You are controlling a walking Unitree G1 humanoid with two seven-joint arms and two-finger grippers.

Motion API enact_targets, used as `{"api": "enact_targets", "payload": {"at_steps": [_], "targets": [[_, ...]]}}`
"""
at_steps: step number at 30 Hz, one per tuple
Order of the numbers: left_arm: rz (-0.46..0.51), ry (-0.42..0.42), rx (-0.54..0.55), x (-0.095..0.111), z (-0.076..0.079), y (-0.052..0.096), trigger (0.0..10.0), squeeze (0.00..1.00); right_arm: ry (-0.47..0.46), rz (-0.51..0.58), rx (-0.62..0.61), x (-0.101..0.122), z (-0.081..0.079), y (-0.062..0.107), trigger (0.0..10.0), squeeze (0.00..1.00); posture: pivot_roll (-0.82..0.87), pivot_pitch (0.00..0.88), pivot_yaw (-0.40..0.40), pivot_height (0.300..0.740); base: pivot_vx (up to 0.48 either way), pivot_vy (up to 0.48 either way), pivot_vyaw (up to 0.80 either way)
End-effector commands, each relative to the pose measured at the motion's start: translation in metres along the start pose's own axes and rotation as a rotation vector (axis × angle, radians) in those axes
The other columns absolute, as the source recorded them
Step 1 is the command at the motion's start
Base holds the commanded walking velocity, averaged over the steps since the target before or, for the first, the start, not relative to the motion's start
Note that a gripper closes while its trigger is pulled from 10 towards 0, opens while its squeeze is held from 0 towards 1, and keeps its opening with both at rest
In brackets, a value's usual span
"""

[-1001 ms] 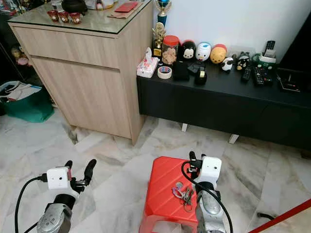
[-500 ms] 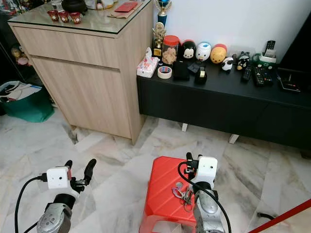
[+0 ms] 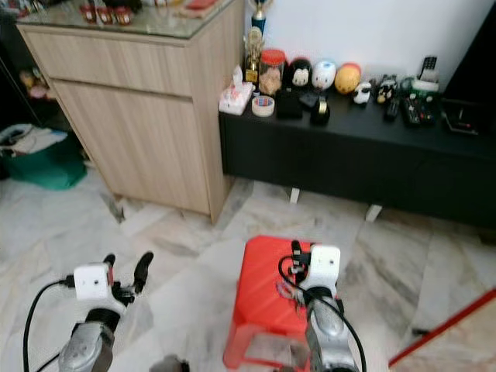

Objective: Hang keys on a hook

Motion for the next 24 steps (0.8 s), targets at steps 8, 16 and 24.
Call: {"api": "enact_targets", "payload": {"at_steps": [8,16,24], "targets": [[-0.029,-0.001,-0.009,-0.0030,0.0035,-0.0008,10.0,0.00,-0.005,-0.025,0.017,-0.0055,-0.0022,0.0015,10.0,0.00,0.09,0.075,-0.020,0.644,0.000,0.000,0.00],[-0.036,0.015,-0.025,-0.0022,0.0077,-0.0040,10.0,0.00,0.001,-0.043,0.030,-0.0096,-0.0052,0.0025,10.0,0.00,0.09,0.068,-0.019,0.644,0.000,0.000,0.00],[-0.044,0.020,-0.038,-0.0030,0.0088,-0.0041,10.0,0.00,0.014,-0.048,0.041,-0.0106,-0.0071,0.0024,10.0,0.00,0.09,0.055,-0.016,0.644,0.069,0.000,0.00]]}}
Point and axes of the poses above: a point about 5 cm out from each wrist's last joint towards the gripper, its own y axis pointing back from the gripper into the wrist, its own x axis along the axis of the wrist's last joint, z = x × y, the point moved 3 cm from there along -y, pointing out of the wrist towards the gripper, and after that the axes turned 9 degrees about y, right-handed, at the moved point
